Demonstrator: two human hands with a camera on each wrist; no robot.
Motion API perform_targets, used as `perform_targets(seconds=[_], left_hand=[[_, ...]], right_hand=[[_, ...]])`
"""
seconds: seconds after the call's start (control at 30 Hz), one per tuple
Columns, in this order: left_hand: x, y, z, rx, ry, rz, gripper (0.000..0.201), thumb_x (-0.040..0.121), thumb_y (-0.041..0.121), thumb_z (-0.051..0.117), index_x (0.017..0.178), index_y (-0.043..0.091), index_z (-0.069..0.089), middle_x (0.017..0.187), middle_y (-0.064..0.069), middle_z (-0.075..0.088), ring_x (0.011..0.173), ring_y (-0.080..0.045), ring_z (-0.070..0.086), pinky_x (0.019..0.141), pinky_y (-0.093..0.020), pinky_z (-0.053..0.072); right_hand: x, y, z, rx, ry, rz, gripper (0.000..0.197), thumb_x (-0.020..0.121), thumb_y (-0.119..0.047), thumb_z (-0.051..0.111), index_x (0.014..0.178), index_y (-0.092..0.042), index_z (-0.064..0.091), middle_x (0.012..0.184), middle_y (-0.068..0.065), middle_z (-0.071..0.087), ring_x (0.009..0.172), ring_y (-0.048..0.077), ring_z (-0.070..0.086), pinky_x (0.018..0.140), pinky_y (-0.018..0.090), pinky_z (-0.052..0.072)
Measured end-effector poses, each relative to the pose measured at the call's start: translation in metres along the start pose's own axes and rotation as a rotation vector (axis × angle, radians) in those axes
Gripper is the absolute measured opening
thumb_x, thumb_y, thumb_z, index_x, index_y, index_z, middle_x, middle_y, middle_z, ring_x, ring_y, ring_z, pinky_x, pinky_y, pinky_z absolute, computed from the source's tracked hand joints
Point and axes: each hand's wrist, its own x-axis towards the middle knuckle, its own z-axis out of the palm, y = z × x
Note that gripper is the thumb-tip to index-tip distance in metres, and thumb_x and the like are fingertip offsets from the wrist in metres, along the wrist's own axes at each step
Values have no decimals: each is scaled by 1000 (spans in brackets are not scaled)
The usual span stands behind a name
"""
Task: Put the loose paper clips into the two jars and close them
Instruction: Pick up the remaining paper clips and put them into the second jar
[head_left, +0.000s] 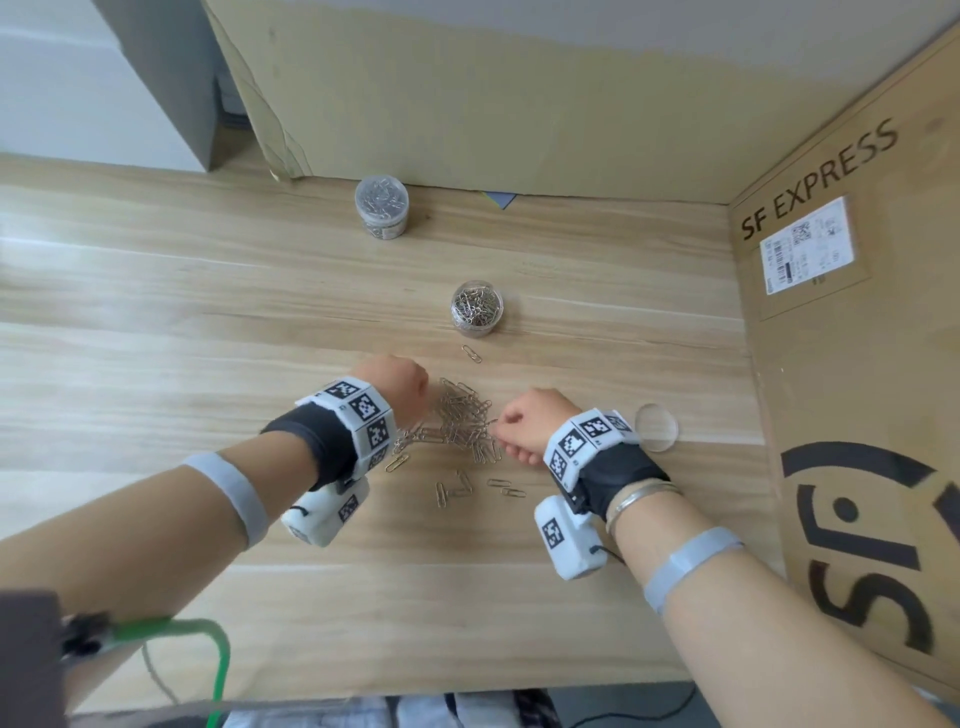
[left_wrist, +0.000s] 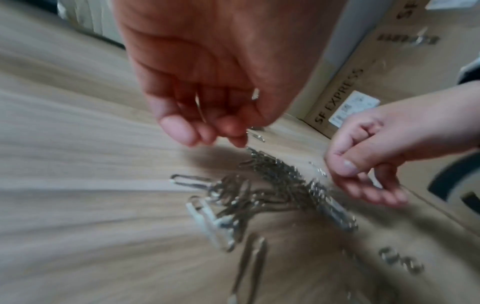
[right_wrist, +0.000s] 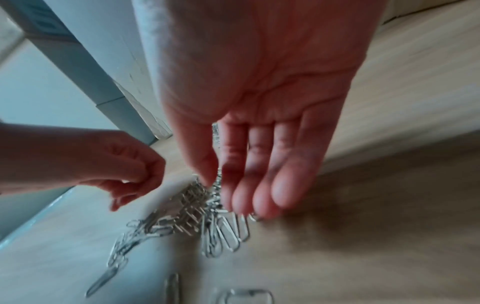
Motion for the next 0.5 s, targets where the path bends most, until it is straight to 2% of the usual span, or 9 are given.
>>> perform_targets(seconds=[0.07, 0.13, 0.17, 0.2, 0.27, 0.33, 0.4, 0.43, 0.5], left_hand=[[-4, -2, 5, 85, -170, 23, 31, 93, 25, 38, 72, 13, 57, 61, 4, 52, 59, -12, 50, 54, -20, 43], [-7, -2, 13, 116, -299, 49, 34, 90, 18, 38, 61, 15, 57, 57, 7, 54, 56, -10, 54, 63, -22, 51], [-10, -3, 17, 94, -355, 50, 37, 89, 16, 39, 57, 17, 56, 56, 7, 57, 52, -7, 55, 65, -21, 51], [-10, -4, 22, 49, -399, 50, 37, 89, 15, 40, 56, 18, 57, 57, 7, 61, 47, -3, 56, 62, -18, 51], [-11, -3, 27, -68, -480, 55, 33, 90, 13, 44, 65, 15, 64, 72, 1, 72, 43, 0, 56, 57, -14, 48], [-11, 2, 30, -151, -554, 49, 26, 91, 8, 44, 89, 3, 69, 98, -12, 73, 50, -6, 56, 60, -14, 47], [-7, 7, 32, -222, -517, 83, 26, 92, 6, 42, 102, -2, 65, 105, -14, 71, 54, -7, 55, 57, -11, 45], [-6, 7, 32, -246, -452, 114, 26, 92, 6, 41, 101, 1, 66, 101, -11, 72, 56, -7, 56, 57, -10, 44], [-4, 7, 27, -247, -325, 159, 27, 89, 6, 41, 95, 7, 67, 86, -3, 70, 61, -9, 59, 61, -9, 43]], right_hand=[[-4, 6, 6, 17, -110, 44, 29, 90, -34, 56, 73, -14, 68, 63, -4, 66, 51, 7, 58, 49, 15, 48], [-6, 9, 12, 52, -176, 64, 34, 91, -34, 55, 71, -12, 70, 67, -1, 69, 52, 8, 60, 48, 15, 48], [-7, 10, 15, 68, -203, 70, 35, 91, -35, 54, 71, -11, 71, 69, 0, 71, 53, 9, 61, 48, 16, 49], [-7, 12, 19, 75, -223, 73, 36, 90, -36, 54, 74, -10, 72, 72, 1, 73, 55, 9, 63, 48, 16, 49], [-7, 11, 24, 72, -247, 74, 35, 90, -36, 53, 82, -9, 74, 80, 4, 76, 59, 11, 65, 46, 15, 48], [-5, 9, 29, 122, -248, 75, 34, 92, -32, 52, 87, -6, 73, 79, 8, 74, 58, 11, 64, 45, 14, 47], [-1, 4, 30, 209, -215, 37, 34, 96, -26, 48, 97, 2, 69, 73, 9, 68, 47, 4, 59, 43, 9, 44], [1, 1, 30, 230, -159, -2, 32, 96, -22, 47, 99, 3, 68, 76, 9, 68, 45, 2, 58, 45, 8, 44], [5, -5, 29, 235, -8, -88, 27, 94, -19, 48, 95, -2, 70, 82, 10, 71, 55, 9, 63, 55, 14, 50]])
